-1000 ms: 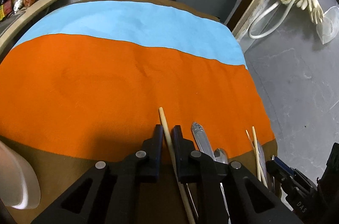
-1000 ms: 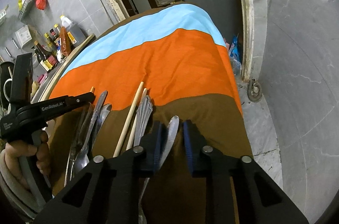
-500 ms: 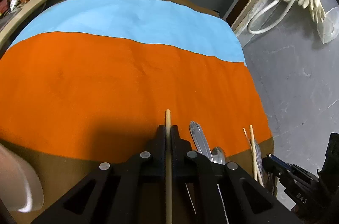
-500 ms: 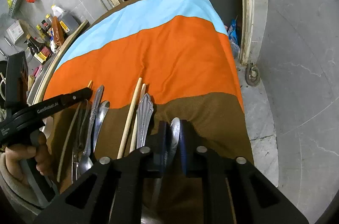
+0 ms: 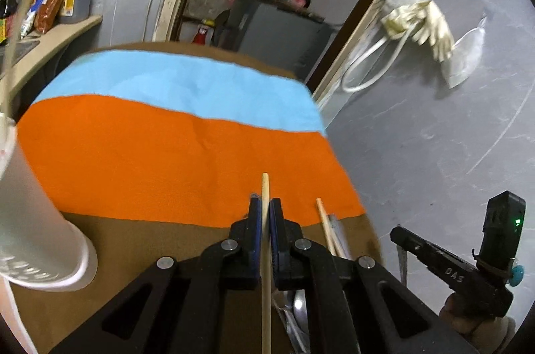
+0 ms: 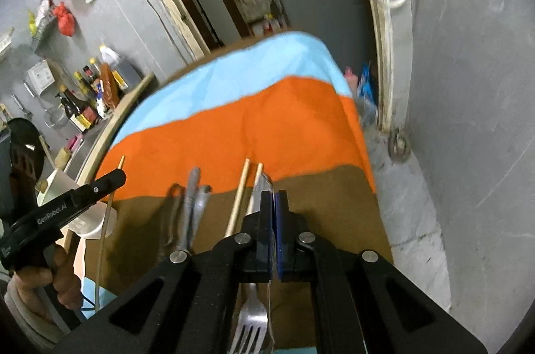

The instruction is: Organize utensils

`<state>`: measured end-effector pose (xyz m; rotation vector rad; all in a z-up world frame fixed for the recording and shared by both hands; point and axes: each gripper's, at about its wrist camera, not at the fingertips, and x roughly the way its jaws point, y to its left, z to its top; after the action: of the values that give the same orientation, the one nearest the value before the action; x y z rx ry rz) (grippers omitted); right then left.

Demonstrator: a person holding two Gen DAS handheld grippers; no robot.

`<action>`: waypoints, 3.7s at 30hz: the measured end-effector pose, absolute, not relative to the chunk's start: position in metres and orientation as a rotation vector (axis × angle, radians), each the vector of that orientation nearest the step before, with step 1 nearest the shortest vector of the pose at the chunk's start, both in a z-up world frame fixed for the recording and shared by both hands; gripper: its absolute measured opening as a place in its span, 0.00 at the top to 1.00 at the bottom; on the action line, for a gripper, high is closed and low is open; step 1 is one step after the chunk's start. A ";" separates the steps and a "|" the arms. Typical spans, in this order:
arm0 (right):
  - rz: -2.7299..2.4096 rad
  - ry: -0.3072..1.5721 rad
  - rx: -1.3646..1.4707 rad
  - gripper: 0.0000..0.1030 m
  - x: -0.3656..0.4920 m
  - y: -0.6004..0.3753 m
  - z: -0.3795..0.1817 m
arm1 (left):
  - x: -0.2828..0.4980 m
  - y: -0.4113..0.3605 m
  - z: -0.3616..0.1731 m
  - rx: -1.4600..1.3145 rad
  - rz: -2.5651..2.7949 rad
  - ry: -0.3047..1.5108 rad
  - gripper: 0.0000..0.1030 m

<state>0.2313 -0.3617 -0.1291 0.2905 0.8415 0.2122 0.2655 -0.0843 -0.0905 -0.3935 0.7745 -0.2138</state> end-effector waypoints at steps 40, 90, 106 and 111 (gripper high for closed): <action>0.456 0.128 0.359 0.98 0.228 -0.113 0.032 | 0.198 0.164 0.015 -0.554 0.004 0.206 0.95; 0.581 0.220 0.234 0.52 0.214 -0.077 0.000 | 0.174 0.173 -0.008 -0.466 0.035 0.285 0.67; 0.437 0.140 0.233 0.12 0.192 -0.177 0.061 | 0.174 0.078 0.050 -0.328 -0.029 0.224 0.12; 0.373 0.133 0.224 0.03 0.184 -0.218 0.065 | 0.179 0.036 0.050 -0.292 -0.061 0.236 0.01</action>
<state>0.1844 -0.2178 0.0654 0.2238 0.1334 0.3729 0.1790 0.0356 0.0496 -0.2922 0.2365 -0.0606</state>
